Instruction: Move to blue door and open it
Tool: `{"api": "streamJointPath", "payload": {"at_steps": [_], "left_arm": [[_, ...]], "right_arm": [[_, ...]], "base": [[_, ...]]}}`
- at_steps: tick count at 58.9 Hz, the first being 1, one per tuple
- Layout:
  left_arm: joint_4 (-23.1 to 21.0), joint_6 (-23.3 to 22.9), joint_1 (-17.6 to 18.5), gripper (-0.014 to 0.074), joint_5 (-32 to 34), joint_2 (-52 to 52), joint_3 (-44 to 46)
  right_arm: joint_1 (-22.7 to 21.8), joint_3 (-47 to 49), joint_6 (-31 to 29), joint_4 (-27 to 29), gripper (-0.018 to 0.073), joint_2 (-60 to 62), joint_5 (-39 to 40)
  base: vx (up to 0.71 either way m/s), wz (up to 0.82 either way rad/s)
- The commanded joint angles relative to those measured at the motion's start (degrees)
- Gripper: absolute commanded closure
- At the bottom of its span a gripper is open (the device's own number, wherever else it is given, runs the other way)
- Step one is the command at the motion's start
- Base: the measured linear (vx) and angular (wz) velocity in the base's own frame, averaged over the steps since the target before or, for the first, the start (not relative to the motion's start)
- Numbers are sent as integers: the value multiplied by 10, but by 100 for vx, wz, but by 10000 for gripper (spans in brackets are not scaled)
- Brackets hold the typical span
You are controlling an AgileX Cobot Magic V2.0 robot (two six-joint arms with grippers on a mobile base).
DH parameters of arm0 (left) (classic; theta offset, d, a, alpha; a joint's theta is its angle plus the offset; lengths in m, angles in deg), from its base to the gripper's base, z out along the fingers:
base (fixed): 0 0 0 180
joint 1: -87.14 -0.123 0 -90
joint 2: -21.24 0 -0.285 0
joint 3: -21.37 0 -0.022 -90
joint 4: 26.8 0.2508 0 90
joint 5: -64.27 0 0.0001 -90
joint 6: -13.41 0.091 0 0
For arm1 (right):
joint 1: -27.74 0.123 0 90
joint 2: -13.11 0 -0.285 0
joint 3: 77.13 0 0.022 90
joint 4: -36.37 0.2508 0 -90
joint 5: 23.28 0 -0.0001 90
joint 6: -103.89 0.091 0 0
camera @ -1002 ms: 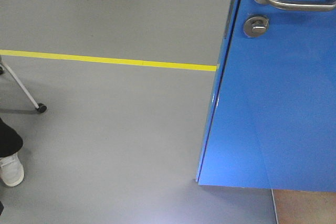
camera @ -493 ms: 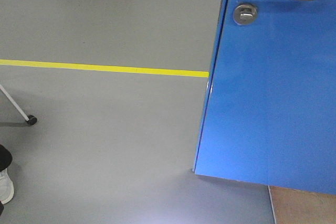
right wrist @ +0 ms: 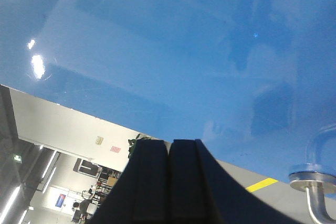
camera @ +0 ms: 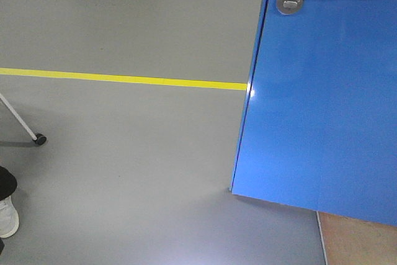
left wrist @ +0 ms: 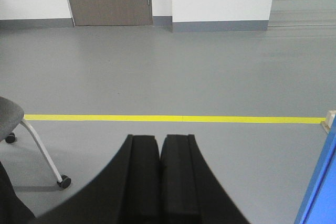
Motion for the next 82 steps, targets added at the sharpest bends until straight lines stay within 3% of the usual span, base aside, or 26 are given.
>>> {"api": "streamJointPath", "payload": {"at_steps": [1, 47, 51, 57, 65, 72, 82], "left_arm": [[-1, -4, 4, 524, 49, 7, 15], [-1, -4, 4, 524, 49, 7, 15], [-1, -4, 4, 524, 49, 7, 15], [-1, -4, 4, 524, 49, 7, 15], [-1, -4, 4, 524, 49, 7, 15], [-1, -4, 4, 524, 49, 7, 15], [-1, -4, 4, 524, 49, 7, 15]], "right_arm": [[-1, 15, -8, 33, 547, 26, 23], [-1, 15, -8, 25, 547, 27, 29], [-1, 15, -8, -42, 547, 33, 42], [-1, 15, -6, -235, 547, 55, 60], [7, 15, -22, -379, 547, 95, 66], [29, 15, -124, -471, 547, 147, 88], [59, 5, -234, -533, 547, 230, 96]], "base": [[0, 0], [0, 0], [0, 0], [0, 0], [0, 0], [0, 0], [0, 0]]}}
